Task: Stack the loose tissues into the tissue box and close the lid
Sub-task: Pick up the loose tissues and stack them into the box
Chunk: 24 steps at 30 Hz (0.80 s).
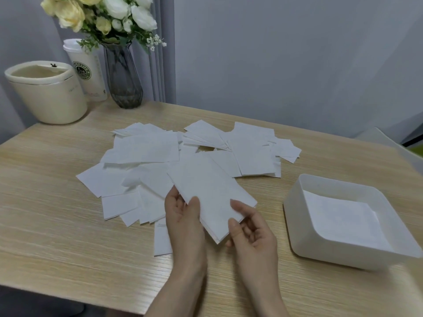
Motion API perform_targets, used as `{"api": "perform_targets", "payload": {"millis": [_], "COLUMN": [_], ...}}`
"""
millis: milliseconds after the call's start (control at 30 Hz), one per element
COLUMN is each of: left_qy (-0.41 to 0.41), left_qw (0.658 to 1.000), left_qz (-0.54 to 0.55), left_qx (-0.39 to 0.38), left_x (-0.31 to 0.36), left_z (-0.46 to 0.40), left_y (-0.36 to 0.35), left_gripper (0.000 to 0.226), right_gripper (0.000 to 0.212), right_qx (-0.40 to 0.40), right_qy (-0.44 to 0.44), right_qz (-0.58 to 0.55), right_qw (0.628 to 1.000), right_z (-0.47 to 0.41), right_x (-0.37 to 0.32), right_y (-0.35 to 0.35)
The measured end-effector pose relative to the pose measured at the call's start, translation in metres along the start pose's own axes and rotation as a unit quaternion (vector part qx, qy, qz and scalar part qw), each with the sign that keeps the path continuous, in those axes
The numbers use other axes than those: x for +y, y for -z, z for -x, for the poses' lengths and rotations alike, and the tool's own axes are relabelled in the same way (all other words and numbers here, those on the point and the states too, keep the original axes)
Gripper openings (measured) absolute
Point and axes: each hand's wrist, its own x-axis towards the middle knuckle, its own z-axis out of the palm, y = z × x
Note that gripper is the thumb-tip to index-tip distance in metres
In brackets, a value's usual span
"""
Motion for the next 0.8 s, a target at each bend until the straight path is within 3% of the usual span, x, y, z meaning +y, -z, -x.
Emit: {"api": "perform_targets", "payload": {"millis": [167, 300, 500, 633, 800], "left_qy": [-0.014, -0.007, -0.024, -0.026, -0.018], "left_qw": [0.992, 0.961, 0.959, 0.956, 0.918], "left_qz": [-0.096, -0.192, -0.196, -0.205, -0.276], "left_qx": [-0.087, -0.197, -0.203, -0.210, -0.286], "left_x": [0.019, 0.035, 0.036, 0.027, 0.016], "left_z": [-0.021, -0.031, -0.008, 0.009, 0.020], "left_y": [0.020, 0.025, 0.006, -0.010, -0.032], "left_gripper": [0.054, 0.031, 0.028, 0.030, 0.030], "right_gripper": [0.033, 0.030, 0.022, 0.018, 0.020], "right_qx": [-0.010, -0.027, -0.025, 0.006, 0.032], "right_qy": [0.005, 0.027, 0.059, 0.075, 0.095], "right_qz": [0.072, 0.128, 0.126, 0.204, 0.280], "right_qw": [0.997, 0.991, 0.990, 0.976, 0.955], "right_z": [-0.013, -0.020, -0.016, -0.020, -0.022], "right_x": [-0.013, -0.028, -0.055, -0.071, -0.090], "right_y": [0.026, 0.042, 0.058, 0.084, 0.121]}}
